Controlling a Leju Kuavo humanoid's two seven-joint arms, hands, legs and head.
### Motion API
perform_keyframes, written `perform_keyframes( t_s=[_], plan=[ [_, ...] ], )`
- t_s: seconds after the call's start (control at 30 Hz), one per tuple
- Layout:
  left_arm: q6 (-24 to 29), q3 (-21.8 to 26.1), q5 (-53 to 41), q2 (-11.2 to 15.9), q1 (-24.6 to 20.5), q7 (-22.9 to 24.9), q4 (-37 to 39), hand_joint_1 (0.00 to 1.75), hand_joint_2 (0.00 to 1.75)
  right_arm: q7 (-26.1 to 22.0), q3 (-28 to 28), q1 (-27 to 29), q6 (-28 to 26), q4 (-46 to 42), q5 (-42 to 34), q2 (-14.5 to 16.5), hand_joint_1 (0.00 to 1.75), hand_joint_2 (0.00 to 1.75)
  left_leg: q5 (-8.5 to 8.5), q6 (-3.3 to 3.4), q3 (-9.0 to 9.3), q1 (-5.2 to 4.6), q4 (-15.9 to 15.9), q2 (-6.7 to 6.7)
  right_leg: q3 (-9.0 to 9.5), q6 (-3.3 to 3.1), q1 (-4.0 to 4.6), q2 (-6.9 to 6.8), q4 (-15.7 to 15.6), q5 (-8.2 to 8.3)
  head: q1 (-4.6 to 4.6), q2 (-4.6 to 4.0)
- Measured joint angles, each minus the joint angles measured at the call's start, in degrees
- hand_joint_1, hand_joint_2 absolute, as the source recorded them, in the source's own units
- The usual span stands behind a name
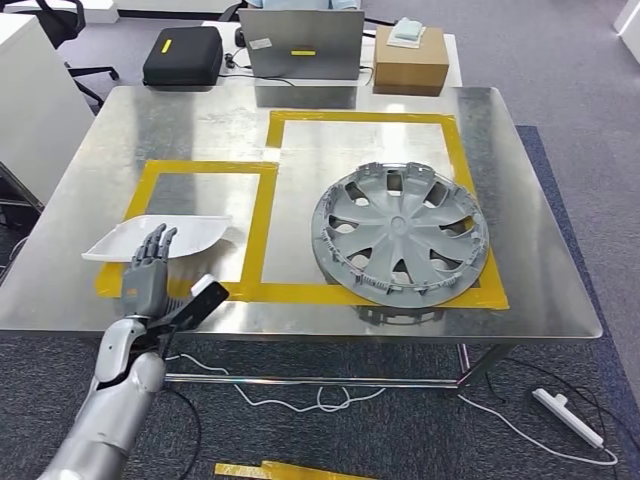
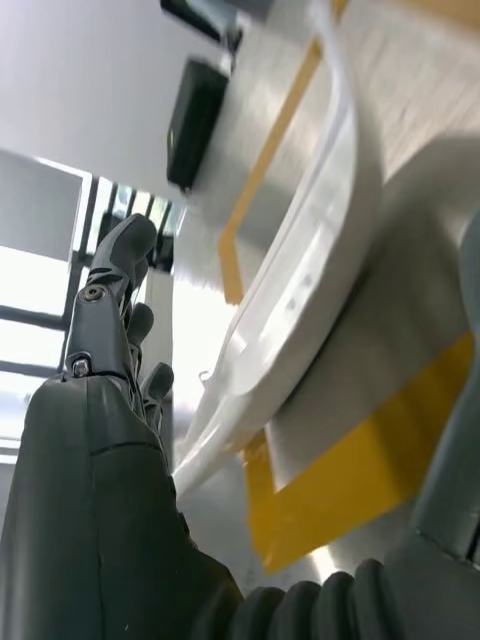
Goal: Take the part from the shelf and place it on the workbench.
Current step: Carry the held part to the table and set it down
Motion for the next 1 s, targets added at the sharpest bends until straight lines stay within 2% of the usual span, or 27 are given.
perform_keyframes(
  t_s=[0.07, 0.13, 0.17, 0.23, 0.27, 0.3, 0.33, 0.4, 0.47, 0.57, 0.63, 0.67, 0.73, 0.77, 0.8, 0.83, 0.87, 0.93, 0.97, 1.0],
  plan=[
    [0.2, -0.8, 4.6, -1.0, 5.0, -3.6, -6.4, 0.00, 0.00, 0.4, -1.0, 0.0, -0.9, -1.0, -0.1, 1.6, 0.00, 0.00, 0.10, 0.74, 0.41, 0.06, -0.6, 0.06, 0.23, 0.56, -0.06, 0.00, -0.5, 0.07, -0.01, 0.00],
    [0.7, -1.4, 8.3, -2.1, 9.3, -6.7, -11.7, 0.00, 0.00, 0.5, -1.8, -0.1, -1.8, -1.3, -0.1, 2.4, 0.00, 0.00, 0.72, 1.31, 1.38, 0.43, -2.1, 0.20, -0.32, 0.76, 0.07, -0.02, 1.1, -1.35, 0.10, 0.00],
    [1.2, -1.6, 10.3, -2.5, 11.2, -8.4, -14.0, 0.00, 0.00, 0.5, -2.1, -0.3, -2.2, -1.3, -0.1, 2.5, 0.00, 0.00, 0.97, 1.48, 1.76, 0.60, -2.7, 0.27, -1.45, 0.78, 0.09, -0.03, 3.6, -2.96, 0.17, 0.00],
    [2.6, -1.8, 14.7, -3.4, 15.2, -12.5, -17.6, 0.00, 0.00, 0.5, -2.7, -0.5, -3.0, -1.3, 0.0, 2.6, 0.00, 0.00, 1.01, 1.64, 1.88, 0.50, -2.9, 0.36, -4.99, 0.88, 0.00, -0.02, 11.3, -6.76, 0.26, 0.00],
    [3.4, -1.8, 17.0, -3.8, 17.0, -14.8, -19.1, 0.00, 0.00, 0.5, -2.9, -0.6, -3.3, -1.3, 0.2, 2.7, 0.00, 0.00, 0.97, 1.63, 1.84, 0.47, -2.8, 0.35, -6.45, 1.00, -0.08, -0.04, 14.3, -7.83, 0.27, 0.00],
    [4.2, -1.8, 19.1, -4.2, 18.6, -17.0, -20.2, 0.00, 0.00, 0.5, -3.1, -0.6, -3.5, -1.2, 0.3, 2.7, 0.00, 0.00, 0.93, 1.55, 1.81, 0.47, -2.7, 0.29, -6.96, 1.12, -0.18, -0.05, 15.5, -7.82, 0.28, 0.00],
    [4.9, -1.8, 21.1, -4.5, 19.9, -19.1, -21.1, 0.00, 0.00, 0.5, -3.1, -0.6, -3.8, -1.1, 0.5, 2.6, 0.00, 0.00, 0.87, 1.38, 1.78, 0.51, -2.6, 0.17, -6.31, 1.23, -0.30, -0.06, 14.3, -6.71, 0.29, 0.00],
    [5.8, -1.7, 24.4, -5.0, 21.7, -22.3, -22.6, 0.00, 0.00, 0.5, -3.2, -0.8, -4.2, -0.9, 0.8, 2.6, 0.00, 0.00, 0.57, 0.72, 1.69, 0.67, -1.9, -0.05, -2.30, 1.47, -0.66, -0.01, 6.9, -3.26, 0.31, 0.00],
    [6.3, -1.4, 26.4, -5.3, 22.9, -24.2, -23.8, 0.00, 0.00, 0.6, -3.2, -1.1, -4.4, -0.6, 1.0, 2.6, 0.00, 0.00, 0.06, -0.16, 1.37, 0.62, -0.9, -0.20, 0.72, 1.10, -0.77, 0.35, 1.4, -1.63, 0.16, 0.00],
    [6.4, -1.2, 27.4, -5.7, 24.1, -25.2, -25.0, 0.00, 0.00, 0.7, -3.3, -1.2, -4.5, -0.1, 1.2, 2.6, 0.00, 0.00, 0.00, -1.03, 1.04, 0.66, -0.2, -0.38, 1.18, -0.21, -0.43, 0.45, 1.0, -1.47, -0.08, 0.00],
    [6.4, -0.9, 28.6, -5.9, 24.6, -25.8, -25.5, 0.00, 0.00, 1.0, -3.3, -1.2, -4.7, 0.2, 1.4, 2.6, 0.00, 0.00, -1.48, -1.58, 0.41, 0.87, 1.5, -0.37, 1.09, -0.91, -0.46, 0.28, 1.0, -1.08, -0.23, 0.00],
    [6.4, -0.6, 29.5, -6.1, 24.8, -26.4, -25.7, 0.00, 0.00, 1.2, -3.3, -1.2, -4.8, 0.3, 1.6, 2.6, 0.00, 0.00, -3.21, -1.87, -0.47, 0.95, 3.8, -0.33, 0.98, -1.17, -0.50, 0.15, 1.0, -0.92, -0.34, 0.00],
    [6.0, 0.1, 31.6, -6.4, 25.2, -27.5, -26.1, 0.00, 0.00, 1.5, -3.3, -1.2, -5.1, 0.6, 1.9, 2.6, 0.00, 0.00, -7.45, -2.24, -3.28, 1.05, 11.2, -0.28, 0.72, -1.41, -0.34, -0.10, 1.0, -0.76, -0.49, 0.00],
    [5.7, 0.6, 32.8, -6.6, 25.6, -28.1, -26.1, 0.00, 0.00, 1.6, -3.3, -1.2, -5.2, 0.7, 2.0, 2.6, 0.00, 0.00, -8.82, -2.25, -4.50, 1.06, 14.5, -0.28, 0.58, -1.49, -0.23, -0.20, 1.0, -0.72, -0.49, 0.00],
    [5.3, 1.2, 33.8, -6.8, 25.9, -28.6, -26.1, 0.00, 0.00, 1.6, -3.3, -1.2, -5.3, 0.9, 2.1, 2.5, 0.00, 0.00, -9.18, -2.15, -4.96, 1.06, 16.1, -0.28, 0.48, -1.54, -0.11, -0.27, 1.0, -0.68, -0.50, 0.00],
    [5.0, 1.8, 34.7, -7.0, 26.3, -29.0, -26.1, 0.00, 0.00, 1.7, -3.3, -1.2, -5.3, 1.0, 2.2, 2.5, 0.00, 0.00, -8.41, -1.92, -4.36, 1.03, 15.5, -0.28, 0.43, -1.57, 0.00, -0.32, 1.1, -0.65, -0.49, 0.00],
    [4.8, 2.5, 35.3, -7.3, 26.5, -29.3, -26.1, 0.00, 0.00, 1.8, -3.3, -1.2, -5.3, 1.2, 2.3, 2.5, 0.00, 0.00, -6.76, -1.58, -2.75, 0.94, 12.8, -0.27, 0.46, -1.59, 0.09, -0.34, 1.1, -0.64, -0.49, 0.00],
    [4.5, 3.7, 35.8, -7.6, 26.7, -29.8, -26.2, 0.00, 0.00, 1.9, -3.3, -1.3, -5.3, 1.5, 2.4, 2.5, 0.00, 0.00, -3.39, -0.73, 1.56, 0.55, 4.8, -0.19, 0.54, -1.53, 0.25, -0.41, 1.1, -0.63, -0.46, 0.00],
    [4.4, 4.2, 35.9, -7.8, 26.8, -29.9, -26.3, 0.00, 0.00, 2.0, -3.3, -1.4, -5.3, 1.7, 2.5, 2.5, 0.00, 0.00, -2.60, -0.37, 3.02, 0.31, 1.9, -0.14, 0.45, -1.40, 0.30, -0.45, 1.1, -0.58, -0.49, 0.00],
    [4.4, 4.5, 35.9, -8.0, 26.8, -30.0, -26.3, 0.00, 0.00, 2.0, -3.3, -1.5, -5.3, 1.8, 2.5, 2.5, 0.00, 0.00, -2.40, -0.11, 3.73, 0.13, 0.2, -0.10, 0.30, -1.21, 0.32, -0.51, 1.1, -0.49, -0.46, 0.00]
  ],
)
